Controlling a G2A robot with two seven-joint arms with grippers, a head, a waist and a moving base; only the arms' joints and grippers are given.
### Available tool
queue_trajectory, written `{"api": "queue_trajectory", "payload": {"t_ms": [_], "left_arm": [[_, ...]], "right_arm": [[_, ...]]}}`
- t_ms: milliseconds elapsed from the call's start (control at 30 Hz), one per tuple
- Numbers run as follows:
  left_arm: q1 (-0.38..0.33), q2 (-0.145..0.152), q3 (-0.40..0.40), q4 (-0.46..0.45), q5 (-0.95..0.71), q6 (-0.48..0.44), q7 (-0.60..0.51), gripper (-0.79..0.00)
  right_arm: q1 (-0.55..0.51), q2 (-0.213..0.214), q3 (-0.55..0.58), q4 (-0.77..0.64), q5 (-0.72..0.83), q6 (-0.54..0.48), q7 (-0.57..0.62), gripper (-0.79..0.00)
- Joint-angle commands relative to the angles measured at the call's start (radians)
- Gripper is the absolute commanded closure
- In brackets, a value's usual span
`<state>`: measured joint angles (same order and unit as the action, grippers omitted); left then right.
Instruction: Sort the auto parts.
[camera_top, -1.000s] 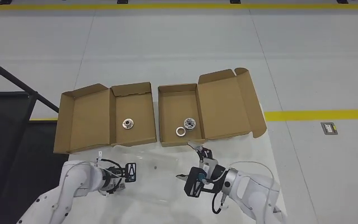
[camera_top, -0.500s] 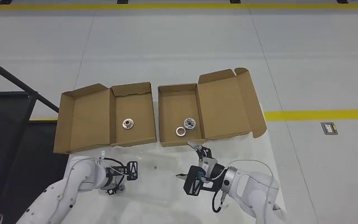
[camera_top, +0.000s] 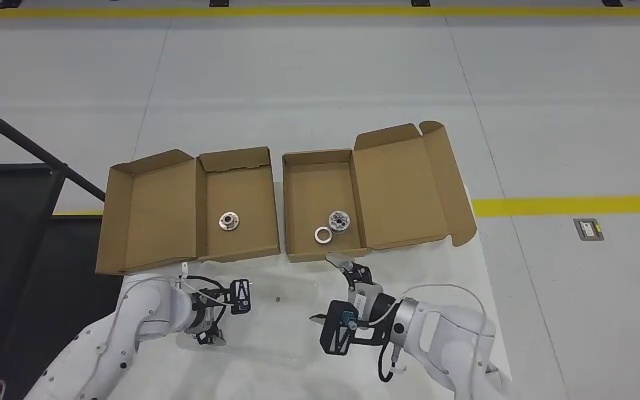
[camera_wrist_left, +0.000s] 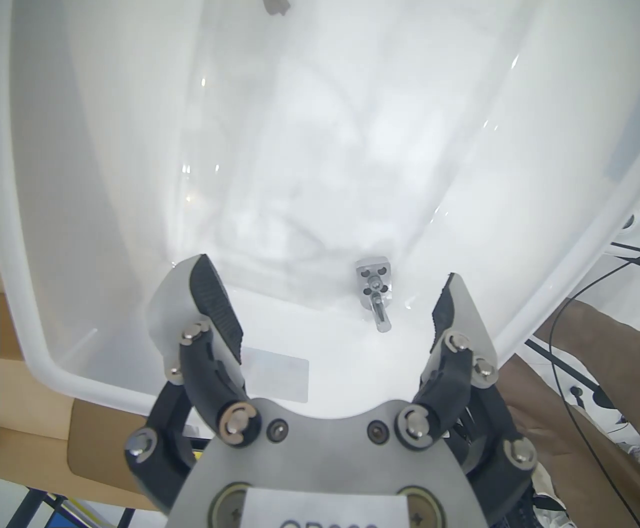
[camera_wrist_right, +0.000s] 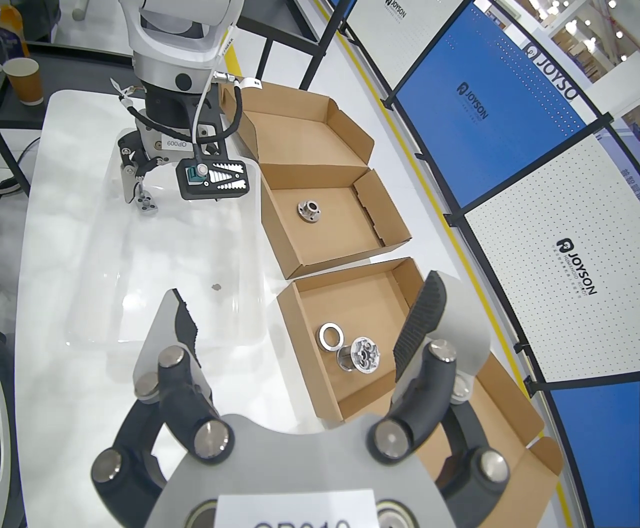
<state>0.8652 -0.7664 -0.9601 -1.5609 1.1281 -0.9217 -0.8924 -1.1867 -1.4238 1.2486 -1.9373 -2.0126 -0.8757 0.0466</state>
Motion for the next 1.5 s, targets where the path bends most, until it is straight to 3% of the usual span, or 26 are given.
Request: {"api": "queue_trajectory", "payload": {"t_ms": [0, 567, 733, 1467], "left_arm": [[0.000, 0.000, 0.000, 0.000, 0.000, 0.000, 0.000, -0.785], [0.000, 0.000, 0.000, 0.000, 0.000, 0.000, 0.000, -0.785], [0.020, -0.002, 0.008, -0.022, 0.050, 0.061, 0.006, -0.785], [-0.006, -0.040, 0.078, -0.040, 0.006, 0.296, -0.272, -0.785]], "right_arm": [[0.000, 0.000, 0.000, 0.000, 0.000, 0.000, 0.000, -0.785], [0.000, 0.000, 0.000, 0.000, 0.000, 0.000, 0.000, -0.785], [0.000, 0.000, 0.000, 0.000, 0.000, 0.000, 0.000, -0.785], [0.000, 0.000, 0.000, 0.000, 0.000, 0.000, 0.000, -0.785]]}}
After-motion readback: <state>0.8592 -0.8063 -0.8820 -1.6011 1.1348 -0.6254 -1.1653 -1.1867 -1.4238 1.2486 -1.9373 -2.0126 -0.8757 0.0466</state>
